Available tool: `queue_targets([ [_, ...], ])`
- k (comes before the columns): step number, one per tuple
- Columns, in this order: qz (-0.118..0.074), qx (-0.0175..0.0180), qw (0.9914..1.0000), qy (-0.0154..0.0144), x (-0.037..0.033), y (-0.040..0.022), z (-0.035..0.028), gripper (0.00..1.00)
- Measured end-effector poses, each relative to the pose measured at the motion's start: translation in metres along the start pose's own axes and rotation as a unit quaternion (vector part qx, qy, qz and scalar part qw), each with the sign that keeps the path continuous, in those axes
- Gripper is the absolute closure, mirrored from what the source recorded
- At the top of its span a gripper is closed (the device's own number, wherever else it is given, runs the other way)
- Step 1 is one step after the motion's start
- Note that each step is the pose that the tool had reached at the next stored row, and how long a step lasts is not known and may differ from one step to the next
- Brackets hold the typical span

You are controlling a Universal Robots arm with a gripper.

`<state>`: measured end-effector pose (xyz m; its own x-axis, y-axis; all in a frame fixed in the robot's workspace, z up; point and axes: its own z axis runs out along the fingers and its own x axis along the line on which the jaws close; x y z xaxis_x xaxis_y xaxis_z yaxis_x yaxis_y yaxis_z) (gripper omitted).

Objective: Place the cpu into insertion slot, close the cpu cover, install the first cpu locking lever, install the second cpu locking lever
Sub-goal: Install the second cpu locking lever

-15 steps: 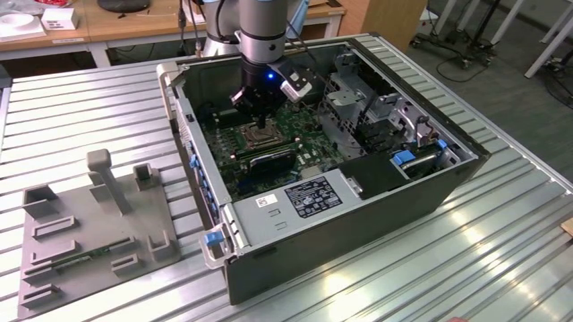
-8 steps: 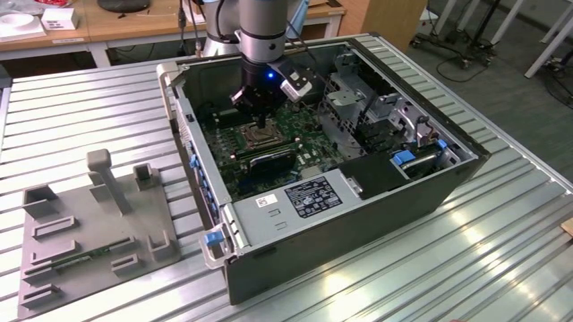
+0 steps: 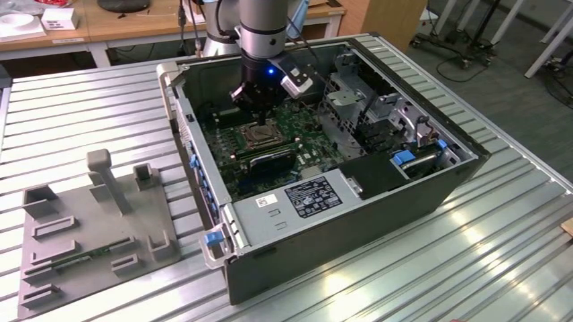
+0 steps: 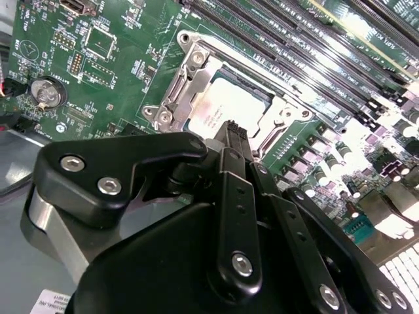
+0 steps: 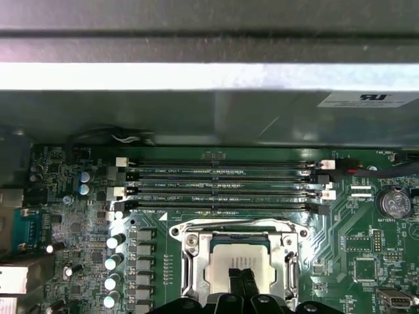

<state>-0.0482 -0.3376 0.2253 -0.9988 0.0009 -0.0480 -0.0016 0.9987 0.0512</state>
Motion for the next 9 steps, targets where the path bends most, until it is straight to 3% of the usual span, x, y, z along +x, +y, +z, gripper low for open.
queue_targets([
  [9, 0.000, 0.0000, 1.00000, 0.0003, -0.0007, 0.0007, -0.0134, 0.89],
])
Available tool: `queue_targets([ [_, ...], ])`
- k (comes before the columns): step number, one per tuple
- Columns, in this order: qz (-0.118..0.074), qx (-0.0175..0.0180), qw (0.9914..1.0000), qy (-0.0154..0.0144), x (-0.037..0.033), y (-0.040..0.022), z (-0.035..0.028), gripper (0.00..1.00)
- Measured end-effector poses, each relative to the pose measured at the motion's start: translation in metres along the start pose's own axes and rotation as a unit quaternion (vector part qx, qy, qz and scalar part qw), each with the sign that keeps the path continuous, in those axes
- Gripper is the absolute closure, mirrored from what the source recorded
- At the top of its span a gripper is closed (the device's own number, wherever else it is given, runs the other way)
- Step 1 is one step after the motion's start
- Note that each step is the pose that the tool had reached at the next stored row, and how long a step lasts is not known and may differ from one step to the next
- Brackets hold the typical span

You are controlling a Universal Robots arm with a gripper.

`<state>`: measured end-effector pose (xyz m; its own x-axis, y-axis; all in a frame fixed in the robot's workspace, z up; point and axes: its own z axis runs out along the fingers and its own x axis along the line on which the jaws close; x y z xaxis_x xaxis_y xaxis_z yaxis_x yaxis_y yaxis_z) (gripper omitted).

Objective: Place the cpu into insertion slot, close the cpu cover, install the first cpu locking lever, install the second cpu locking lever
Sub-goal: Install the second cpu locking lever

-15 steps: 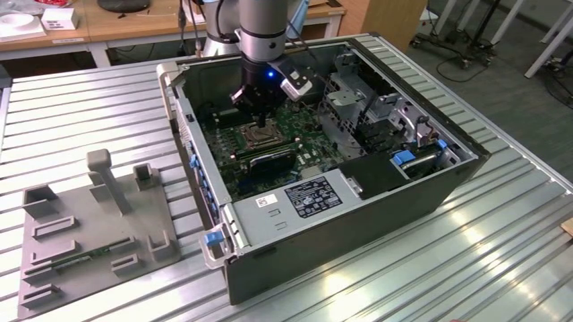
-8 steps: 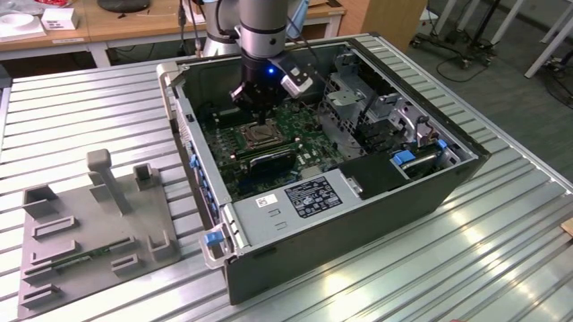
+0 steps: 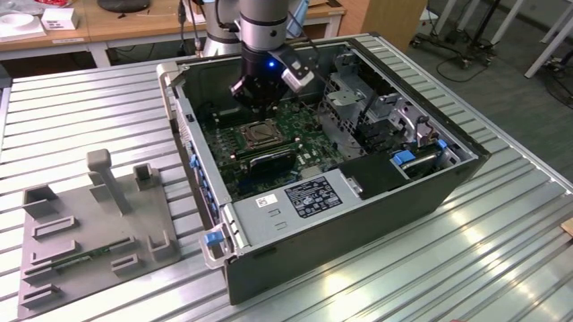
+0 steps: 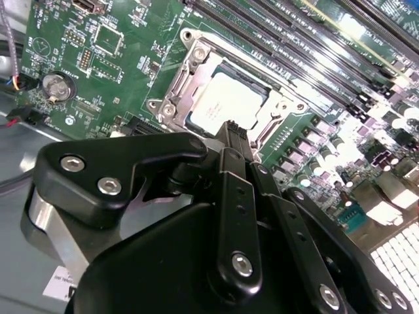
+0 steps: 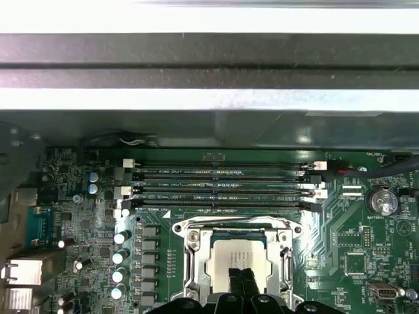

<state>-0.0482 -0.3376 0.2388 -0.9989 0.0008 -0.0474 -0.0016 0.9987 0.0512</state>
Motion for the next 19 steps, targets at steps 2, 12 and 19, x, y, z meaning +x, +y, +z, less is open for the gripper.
queue_targets([
  [2, 0.000, 0.0000, 1.00000, 0.0000, -0.0001, 0.0001, -0.0026, 0.89],
  [12, 0.000, 0.0000, 1.00000, 0.0003, -0.0003, 0.0004, -0.0075, 0.89],
  [19, 0.000, -0.0004, 1.00000, 0.0006, -0.0004, 0.0004, -0.0075, 0.89],
])
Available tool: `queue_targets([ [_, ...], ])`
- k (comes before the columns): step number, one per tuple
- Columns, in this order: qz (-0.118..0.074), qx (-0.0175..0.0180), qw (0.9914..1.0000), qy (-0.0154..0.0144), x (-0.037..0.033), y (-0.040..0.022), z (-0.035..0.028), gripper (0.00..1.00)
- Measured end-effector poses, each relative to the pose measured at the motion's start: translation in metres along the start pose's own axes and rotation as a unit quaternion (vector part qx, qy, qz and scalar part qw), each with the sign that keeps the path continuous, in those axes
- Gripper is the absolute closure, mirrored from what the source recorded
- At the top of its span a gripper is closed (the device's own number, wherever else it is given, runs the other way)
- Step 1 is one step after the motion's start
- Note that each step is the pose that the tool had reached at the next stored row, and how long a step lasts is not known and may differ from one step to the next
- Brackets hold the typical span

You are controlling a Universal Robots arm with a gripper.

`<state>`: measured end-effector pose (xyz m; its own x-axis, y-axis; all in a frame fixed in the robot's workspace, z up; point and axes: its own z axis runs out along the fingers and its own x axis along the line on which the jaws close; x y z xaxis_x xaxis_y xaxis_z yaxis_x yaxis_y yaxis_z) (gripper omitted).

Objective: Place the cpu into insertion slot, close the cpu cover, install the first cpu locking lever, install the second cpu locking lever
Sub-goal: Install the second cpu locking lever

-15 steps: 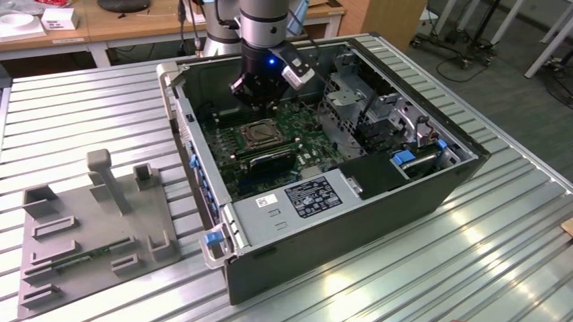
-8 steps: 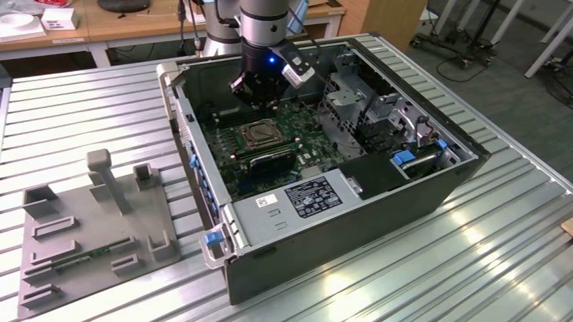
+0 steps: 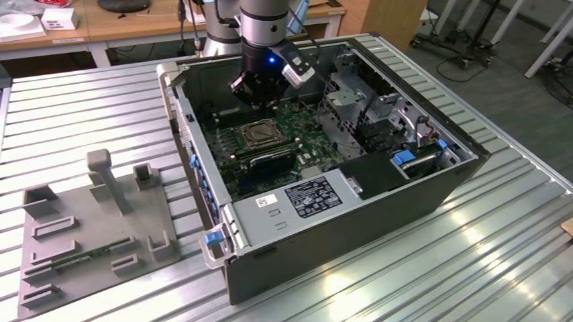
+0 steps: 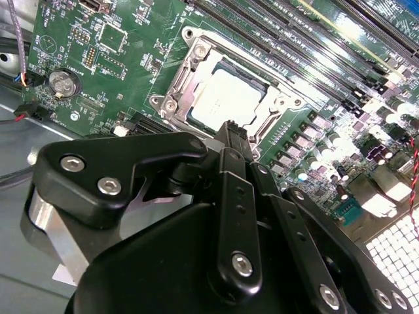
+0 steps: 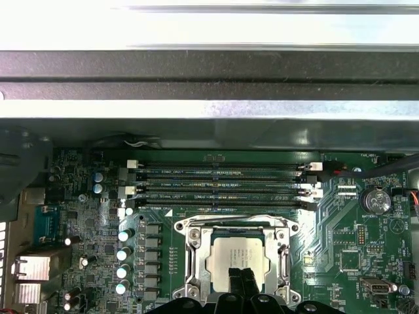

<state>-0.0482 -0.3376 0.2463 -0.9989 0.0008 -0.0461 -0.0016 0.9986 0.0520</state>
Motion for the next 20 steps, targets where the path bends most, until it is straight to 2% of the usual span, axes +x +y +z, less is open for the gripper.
queue_targets([
  [7, 0.000, -0.0003, 1.00000, 0.0001, 0.0000, 0.0000, -0.0013, 0.89],
  [14, 0.000, -0.0004, 1.00000, 0.0000, -0.0005, 0.0005, -0.0107, 0.89],
  [16, 0.000, -0.0005, 1.00000, 0.0000, -0.0005, 0.0002, -0.0115, 0.89],
  [20, 0.000, -0.0012, 1.00000, -0.0001, -0.0002, -0.0038, -0.0118, 0.89],
])
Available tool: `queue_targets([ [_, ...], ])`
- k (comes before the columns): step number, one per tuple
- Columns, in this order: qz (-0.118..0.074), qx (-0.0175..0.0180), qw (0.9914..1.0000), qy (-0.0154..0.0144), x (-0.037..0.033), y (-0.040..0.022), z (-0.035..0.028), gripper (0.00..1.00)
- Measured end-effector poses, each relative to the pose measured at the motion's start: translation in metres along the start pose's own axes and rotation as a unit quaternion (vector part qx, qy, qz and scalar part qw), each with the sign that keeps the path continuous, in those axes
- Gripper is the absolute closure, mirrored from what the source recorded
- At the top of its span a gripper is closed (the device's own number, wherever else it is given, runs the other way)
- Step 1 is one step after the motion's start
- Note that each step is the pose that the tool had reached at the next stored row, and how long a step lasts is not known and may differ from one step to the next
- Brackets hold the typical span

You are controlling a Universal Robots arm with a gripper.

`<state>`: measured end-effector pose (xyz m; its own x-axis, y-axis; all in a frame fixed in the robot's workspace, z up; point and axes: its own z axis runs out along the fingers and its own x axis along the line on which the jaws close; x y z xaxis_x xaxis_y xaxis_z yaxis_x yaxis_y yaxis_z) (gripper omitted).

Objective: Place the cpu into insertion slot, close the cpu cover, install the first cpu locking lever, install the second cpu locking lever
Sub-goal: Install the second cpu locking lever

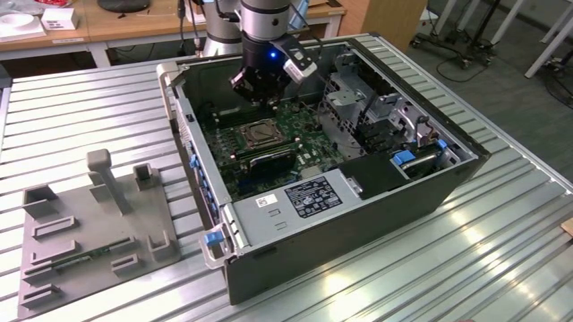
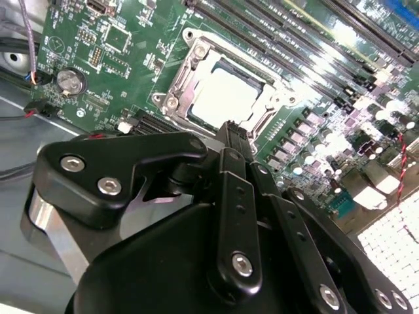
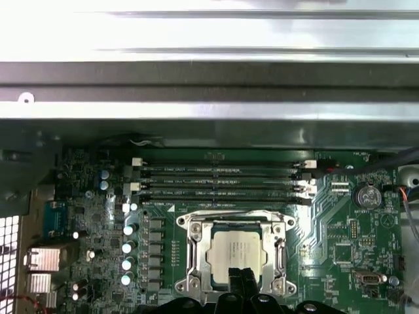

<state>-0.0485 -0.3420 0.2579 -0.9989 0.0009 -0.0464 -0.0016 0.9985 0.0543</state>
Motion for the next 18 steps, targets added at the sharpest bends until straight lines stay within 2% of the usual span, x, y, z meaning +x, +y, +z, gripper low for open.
queue_targets([
  [12, 0.000, -0.0003, 1.00000, 0.0000, 0.0020, -0.0187, -0.0010, 0.89],
  [18, 0.000, -0.0005, 1.00000, 0.0000, 0.0039, -0.0306, -0.0012, 0.89],
])
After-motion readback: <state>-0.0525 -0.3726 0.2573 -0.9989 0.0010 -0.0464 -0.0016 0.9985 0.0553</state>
